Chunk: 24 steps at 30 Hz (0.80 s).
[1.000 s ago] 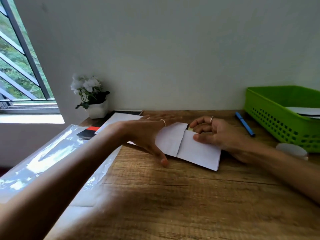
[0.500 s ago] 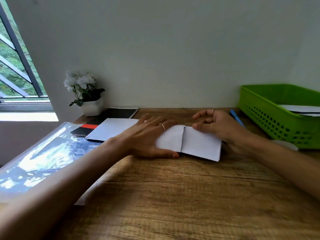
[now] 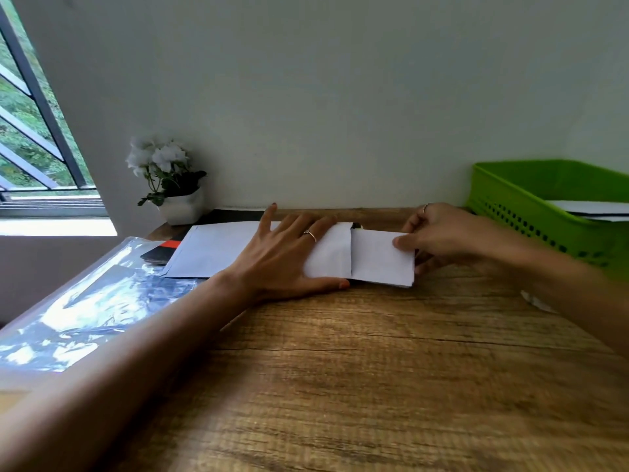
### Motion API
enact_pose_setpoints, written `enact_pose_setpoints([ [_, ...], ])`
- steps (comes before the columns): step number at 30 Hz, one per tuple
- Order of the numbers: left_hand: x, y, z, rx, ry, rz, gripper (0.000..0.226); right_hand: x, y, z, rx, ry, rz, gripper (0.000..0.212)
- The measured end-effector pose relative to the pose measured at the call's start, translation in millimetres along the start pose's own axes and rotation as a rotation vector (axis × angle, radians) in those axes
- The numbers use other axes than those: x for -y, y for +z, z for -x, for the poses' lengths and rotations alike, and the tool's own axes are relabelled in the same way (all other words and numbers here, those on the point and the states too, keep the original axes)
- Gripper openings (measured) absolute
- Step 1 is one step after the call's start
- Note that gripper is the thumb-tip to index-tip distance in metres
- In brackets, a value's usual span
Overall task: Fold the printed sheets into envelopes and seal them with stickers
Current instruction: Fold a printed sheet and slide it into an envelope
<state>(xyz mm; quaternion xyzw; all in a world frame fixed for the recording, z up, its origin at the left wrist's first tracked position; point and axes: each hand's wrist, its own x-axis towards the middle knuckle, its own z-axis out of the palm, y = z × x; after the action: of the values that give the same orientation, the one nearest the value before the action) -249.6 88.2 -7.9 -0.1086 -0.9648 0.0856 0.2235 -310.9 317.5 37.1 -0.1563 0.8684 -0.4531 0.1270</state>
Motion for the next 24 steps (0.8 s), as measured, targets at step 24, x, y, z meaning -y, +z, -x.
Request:
enact_pose_setpoints([
  [24,-2,1,3,-0.091,0.03,0.0,0.096,-1,64,19,0.008,-0.219,-0.456,0.014],
])
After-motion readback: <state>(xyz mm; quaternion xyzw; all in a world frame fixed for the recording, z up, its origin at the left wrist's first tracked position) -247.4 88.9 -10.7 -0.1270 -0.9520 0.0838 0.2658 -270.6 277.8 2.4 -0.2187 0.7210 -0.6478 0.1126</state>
